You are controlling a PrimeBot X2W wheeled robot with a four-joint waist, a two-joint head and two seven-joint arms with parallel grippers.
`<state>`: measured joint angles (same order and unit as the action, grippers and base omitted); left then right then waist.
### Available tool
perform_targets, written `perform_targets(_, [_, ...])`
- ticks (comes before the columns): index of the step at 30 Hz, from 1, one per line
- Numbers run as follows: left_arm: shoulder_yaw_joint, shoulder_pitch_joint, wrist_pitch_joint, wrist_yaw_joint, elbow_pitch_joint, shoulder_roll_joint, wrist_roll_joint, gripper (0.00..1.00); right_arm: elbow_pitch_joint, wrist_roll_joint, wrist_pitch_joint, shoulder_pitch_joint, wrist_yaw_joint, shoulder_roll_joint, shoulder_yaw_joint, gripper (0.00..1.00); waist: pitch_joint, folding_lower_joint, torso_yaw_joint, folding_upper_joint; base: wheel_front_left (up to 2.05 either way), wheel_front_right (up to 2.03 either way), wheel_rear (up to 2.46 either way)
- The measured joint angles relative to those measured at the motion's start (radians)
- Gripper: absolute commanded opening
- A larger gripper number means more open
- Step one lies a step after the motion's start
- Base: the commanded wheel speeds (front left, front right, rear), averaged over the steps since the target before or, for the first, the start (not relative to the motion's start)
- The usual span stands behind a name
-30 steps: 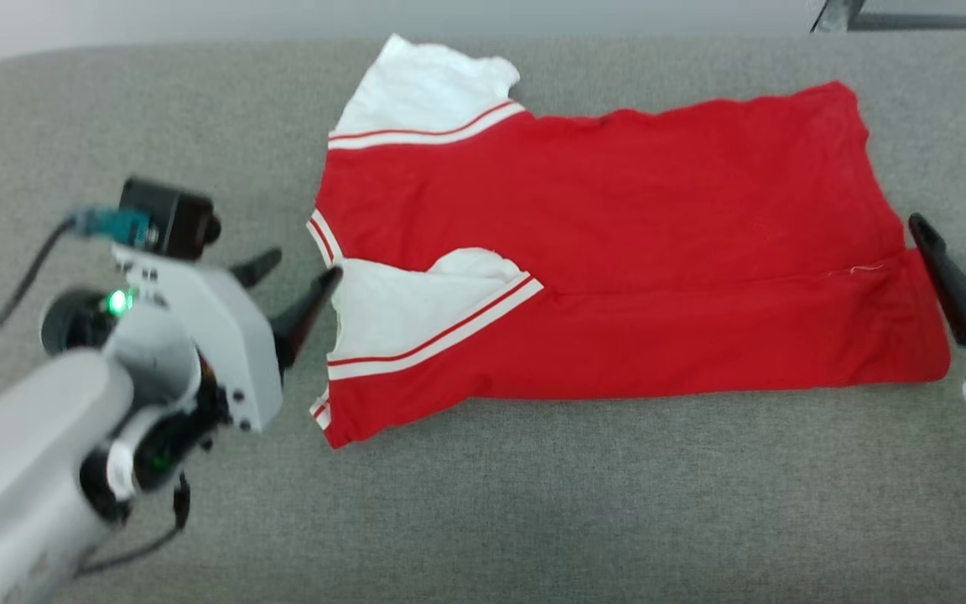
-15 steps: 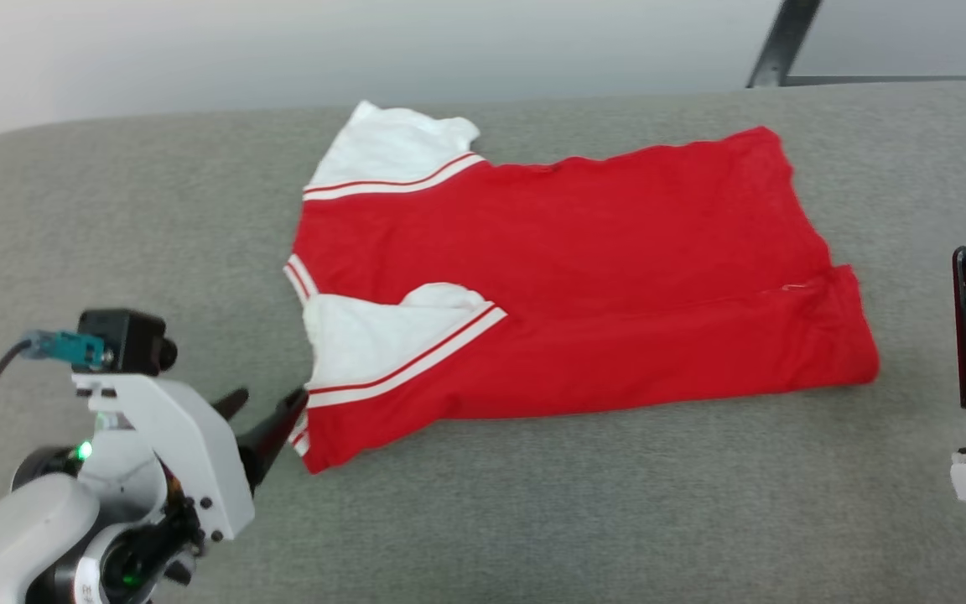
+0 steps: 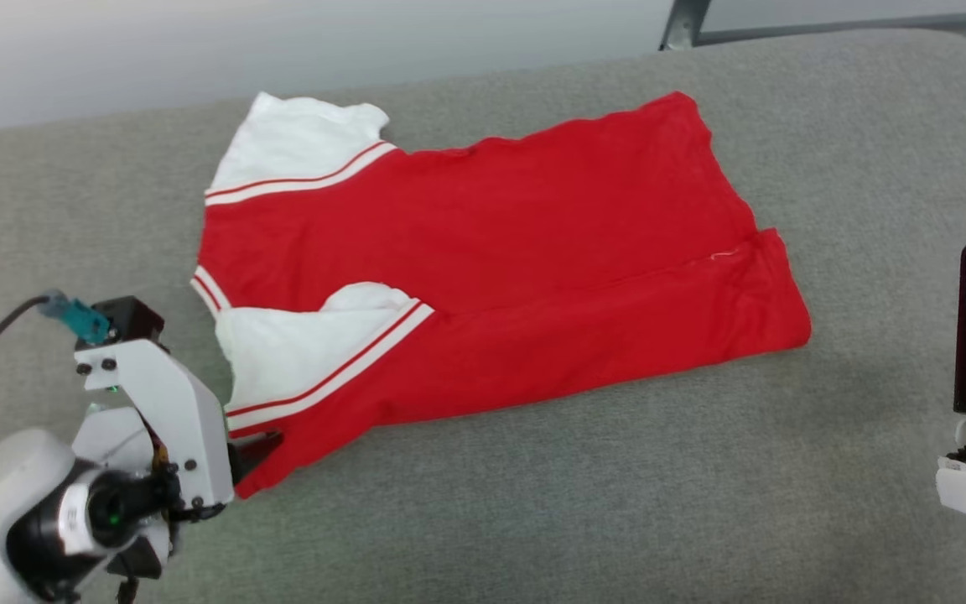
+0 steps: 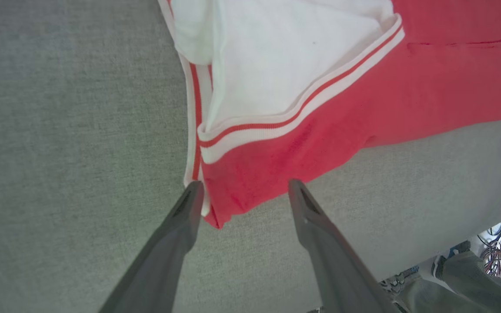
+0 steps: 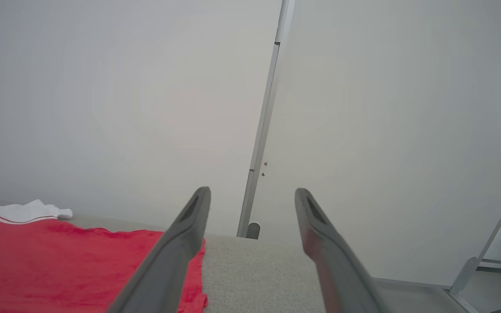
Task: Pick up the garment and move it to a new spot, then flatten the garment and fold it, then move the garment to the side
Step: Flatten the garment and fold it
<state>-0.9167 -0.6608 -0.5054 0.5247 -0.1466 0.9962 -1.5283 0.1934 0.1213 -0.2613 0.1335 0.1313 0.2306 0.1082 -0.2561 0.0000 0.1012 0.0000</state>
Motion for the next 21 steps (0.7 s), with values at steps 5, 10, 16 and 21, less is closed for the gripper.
perform_targets(5, [-0.051, -0.056, -0.118, 0.018, 0.113, -0.033, 0.009, 1.00, 0.006, 0.001, 0.000, 0.018, 0.000, -0.015, -0.005, 1.00, -0.022, 0.0000, 0.030, 0.0000, 0.00, 0.00, 0.00])
perform_targets(10, [-0.074, -0.092, -0.171, 0.011, 0.215, -0.070, 0.014, 1.00, 0.010, 0.006, 0.000, 0.020, 0.000, -0.025, -0.003, 1.00, -0.037, 0.0000, 0.049, 0.0000, 0.00, 0.00, 0.00])
perform_targets(16, [-0.089, -0.115, -0.229, 0.015, 0.273, -0.092, 0.000, 1.00, 0.015, 0.022, 0.000, 0.020, 0.000, -0.030, 0.006, 1.00, -0.051, 0.0000, 0.056, 0.0000, 0.00, 0.00, 0.00])
perform_targets(21, [-0.087, -0.123, -0.238, 0.015, 0.294, -0.105, -0.001, 0.00, 0.007, 0.047, 0.000, 0.020, 0.000, -0.022, -0.001, 1.00, -0.056, 0.0000, 0.044, 0.0000, 0.00, 0.00, 0.00])
